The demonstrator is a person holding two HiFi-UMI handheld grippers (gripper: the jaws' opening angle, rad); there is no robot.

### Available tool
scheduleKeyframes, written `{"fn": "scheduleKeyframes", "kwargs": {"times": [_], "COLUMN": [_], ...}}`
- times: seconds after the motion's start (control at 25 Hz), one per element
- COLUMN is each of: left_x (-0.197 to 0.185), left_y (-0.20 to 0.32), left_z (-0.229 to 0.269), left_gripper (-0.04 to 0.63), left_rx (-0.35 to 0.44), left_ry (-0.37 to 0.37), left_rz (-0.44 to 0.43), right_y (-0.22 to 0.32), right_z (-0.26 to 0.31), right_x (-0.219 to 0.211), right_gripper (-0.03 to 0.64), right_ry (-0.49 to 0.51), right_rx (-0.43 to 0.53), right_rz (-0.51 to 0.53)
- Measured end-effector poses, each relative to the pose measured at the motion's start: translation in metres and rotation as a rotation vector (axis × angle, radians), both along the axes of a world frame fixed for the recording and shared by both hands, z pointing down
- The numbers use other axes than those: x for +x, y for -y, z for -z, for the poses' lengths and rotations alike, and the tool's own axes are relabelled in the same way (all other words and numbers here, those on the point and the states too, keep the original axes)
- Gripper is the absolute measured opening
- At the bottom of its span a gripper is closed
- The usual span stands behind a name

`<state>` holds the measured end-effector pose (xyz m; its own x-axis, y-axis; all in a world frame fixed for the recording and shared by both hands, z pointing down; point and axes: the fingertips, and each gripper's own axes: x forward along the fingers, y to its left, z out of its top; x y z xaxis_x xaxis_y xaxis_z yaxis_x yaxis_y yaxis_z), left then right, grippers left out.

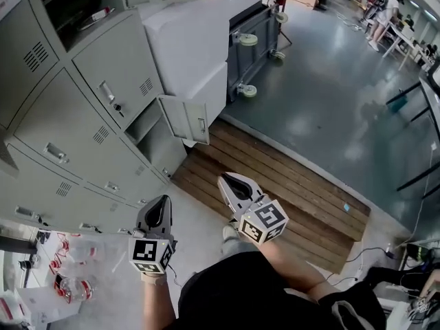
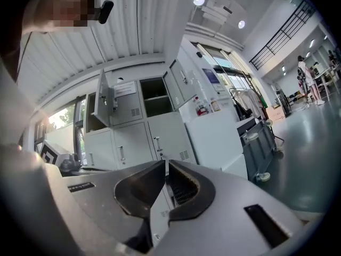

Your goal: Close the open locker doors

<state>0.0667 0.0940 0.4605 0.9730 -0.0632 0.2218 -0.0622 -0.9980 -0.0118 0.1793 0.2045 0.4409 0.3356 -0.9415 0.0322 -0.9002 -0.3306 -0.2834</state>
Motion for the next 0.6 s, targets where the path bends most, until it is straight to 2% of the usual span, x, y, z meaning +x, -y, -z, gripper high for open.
{"fn": "scheduleKeyframes", "kwargs": {"times": [0.28,0.44,0.6], "left_x": [0.085,0.108,0.113], "left_y": [0.005,0.012,0.023], "left_z": [0.015,0.019,0.025], "left_gripper": [0.018,0.018,0.018], "left_rx": [0.007,0.019,0.027], "left_ry": [-0.014,-0.016,-0.026], "left_rz": [0.041,0.074,0.119], "right_y": [0.02,0.032,0.05], "right_z": [0.002,0.005,0.012], "right_x": [0.077,0.099,0.107], "right_gripper": [0.043,0.044,0.043], "right_ry": [0.015,0.006,-0.015], "right_rx": [0.001,0.0,0.01], "right_rz": [0.076,0.121,0.174]}}
